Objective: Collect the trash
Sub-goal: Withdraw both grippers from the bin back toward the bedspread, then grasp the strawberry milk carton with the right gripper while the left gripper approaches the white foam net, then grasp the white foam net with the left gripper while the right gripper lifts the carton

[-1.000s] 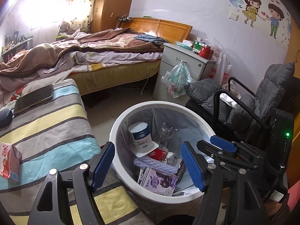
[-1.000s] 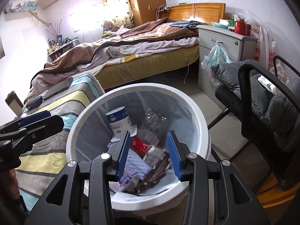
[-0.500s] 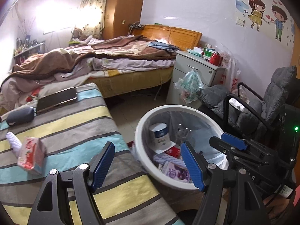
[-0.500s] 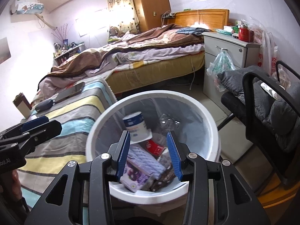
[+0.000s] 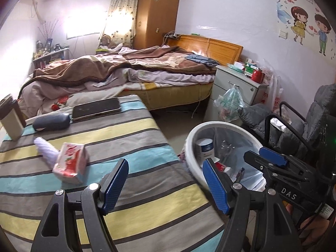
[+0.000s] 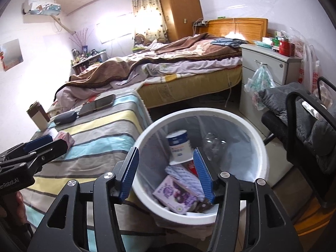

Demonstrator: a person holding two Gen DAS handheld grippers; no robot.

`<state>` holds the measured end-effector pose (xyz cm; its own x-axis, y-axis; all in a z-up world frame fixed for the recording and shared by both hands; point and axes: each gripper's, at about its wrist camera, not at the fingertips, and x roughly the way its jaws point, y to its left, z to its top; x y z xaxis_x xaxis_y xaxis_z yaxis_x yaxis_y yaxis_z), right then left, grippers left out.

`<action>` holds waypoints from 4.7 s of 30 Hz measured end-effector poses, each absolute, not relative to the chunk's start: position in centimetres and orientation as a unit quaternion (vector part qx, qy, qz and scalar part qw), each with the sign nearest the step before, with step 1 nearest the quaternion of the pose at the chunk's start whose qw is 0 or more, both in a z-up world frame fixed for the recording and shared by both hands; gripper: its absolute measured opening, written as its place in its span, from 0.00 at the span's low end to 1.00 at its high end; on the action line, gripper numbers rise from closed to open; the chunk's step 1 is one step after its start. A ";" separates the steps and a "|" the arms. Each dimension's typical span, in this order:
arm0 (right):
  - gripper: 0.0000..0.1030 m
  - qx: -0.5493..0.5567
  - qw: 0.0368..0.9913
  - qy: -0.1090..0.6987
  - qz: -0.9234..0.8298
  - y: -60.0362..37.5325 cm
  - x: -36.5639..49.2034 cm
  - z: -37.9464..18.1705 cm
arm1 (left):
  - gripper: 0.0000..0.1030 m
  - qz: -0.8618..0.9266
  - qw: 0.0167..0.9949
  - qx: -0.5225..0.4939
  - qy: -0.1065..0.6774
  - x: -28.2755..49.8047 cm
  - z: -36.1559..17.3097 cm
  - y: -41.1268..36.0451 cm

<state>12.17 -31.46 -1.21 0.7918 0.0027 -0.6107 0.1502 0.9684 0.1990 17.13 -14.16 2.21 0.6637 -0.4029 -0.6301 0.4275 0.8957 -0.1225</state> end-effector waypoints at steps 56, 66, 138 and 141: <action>0.59 0.081 0.910 0.388 0.122 -10.0 22.7 -2.7 | 0.71 -0.027 0.927 -0.071 0.366 23.4 -1.3 12.5; 0.71 0.045 0.895 0.437 0.075 -8.7 24.6 -4.8 | 0.71 -0.034 0.920 -0.093 0.380 24.7 -2.2 13.4; 0.54 0.074 0.922 0.379 0.041 -16.9 21.4 -2.4 | 0.26 -0.081 0.915 -0.055 0.391 27.6 -1.2 1.1; 0.54 0.074 0.925 0.372 0.037 -17.4 20.7 -1.9 | 0.26 -0.088 0.918 -0.050 0.383 26.5 -0.4 0.4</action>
